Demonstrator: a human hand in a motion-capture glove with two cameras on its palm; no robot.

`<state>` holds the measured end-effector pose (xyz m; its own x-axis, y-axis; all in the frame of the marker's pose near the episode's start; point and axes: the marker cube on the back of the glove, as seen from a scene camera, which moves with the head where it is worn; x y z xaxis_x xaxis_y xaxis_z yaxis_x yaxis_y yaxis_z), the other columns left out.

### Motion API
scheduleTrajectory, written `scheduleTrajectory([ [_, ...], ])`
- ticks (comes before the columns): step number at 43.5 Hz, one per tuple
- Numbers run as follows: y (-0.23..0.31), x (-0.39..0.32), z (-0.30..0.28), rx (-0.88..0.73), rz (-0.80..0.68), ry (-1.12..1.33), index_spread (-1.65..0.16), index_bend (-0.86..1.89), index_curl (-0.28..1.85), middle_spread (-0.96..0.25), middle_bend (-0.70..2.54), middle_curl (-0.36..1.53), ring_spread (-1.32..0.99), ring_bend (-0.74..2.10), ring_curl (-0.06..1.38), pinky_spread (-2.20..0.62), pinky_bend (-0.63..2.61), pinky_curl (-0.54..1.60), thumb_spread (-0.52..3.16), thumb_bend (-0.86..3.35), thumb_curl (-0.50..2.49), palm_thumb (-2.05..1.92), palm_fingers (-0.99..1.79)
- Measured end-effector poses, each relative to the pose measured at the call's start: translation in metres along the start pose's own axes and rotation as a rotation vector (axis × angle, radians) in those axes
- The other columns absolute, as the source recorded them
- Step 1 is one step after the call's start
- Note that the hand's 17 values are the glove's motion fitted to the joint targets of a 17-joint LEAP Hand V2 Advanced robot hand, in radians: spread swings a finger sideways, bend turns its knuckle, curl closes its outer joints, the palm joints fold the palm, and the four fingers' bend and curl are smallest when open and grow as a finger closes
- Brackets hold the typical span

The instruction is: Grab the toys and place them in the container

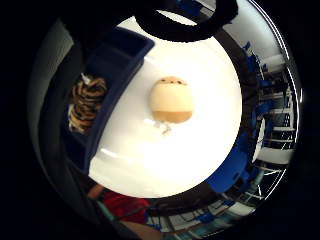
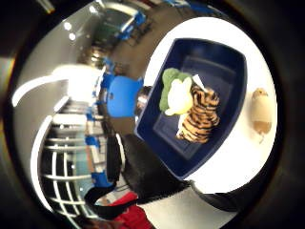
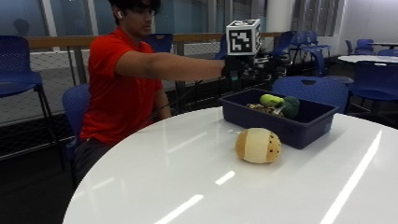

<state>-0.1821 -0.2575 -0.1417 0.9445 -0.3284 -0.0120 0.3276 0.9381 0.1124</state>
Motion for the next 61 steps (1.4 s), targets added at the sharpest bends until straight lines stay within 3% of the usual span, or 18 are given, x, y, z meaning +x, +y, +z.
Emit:
scheduleTrajectory([
  [12,0.017,0.078,-0.009,0.017,0.153,0.143,-0.34,-0.02,0.37,-0.1,0.11,0.45,-0.04,0.28,0.29,0.05,0.85,0.35,0.95,-0.13,0.37,-0.16,-0.36],
  [25,0.014,0.123,0.023,-0.057,0.232,0.19,-0.31,0.01,0.2,-0.08,0.11,0.35,-0.03,0.25,0.31,0.06,0.85,0.35,0.93,-0.1,0.28,-0.13,-0.36],
  [51,-0.02,0.161,0.097,-0.113,0.382,0.199,-0.3,0.05,0.1,-0.07,0.13,0.27,-0.03,0.19,0.33,0.07,0.79,0.34,1.02,-0.07,0.22,-0.08,-0.28],
  [61,-0.026,0.163,0.122,-0.162,0.371,0.199,-0.3,0.05,0.09,-0.07,0.12,0.25,-0.03,0.18,0.32,0.09,0.96,0.38,1.05,-0.05,0.22,-0.05,-0.24],
])
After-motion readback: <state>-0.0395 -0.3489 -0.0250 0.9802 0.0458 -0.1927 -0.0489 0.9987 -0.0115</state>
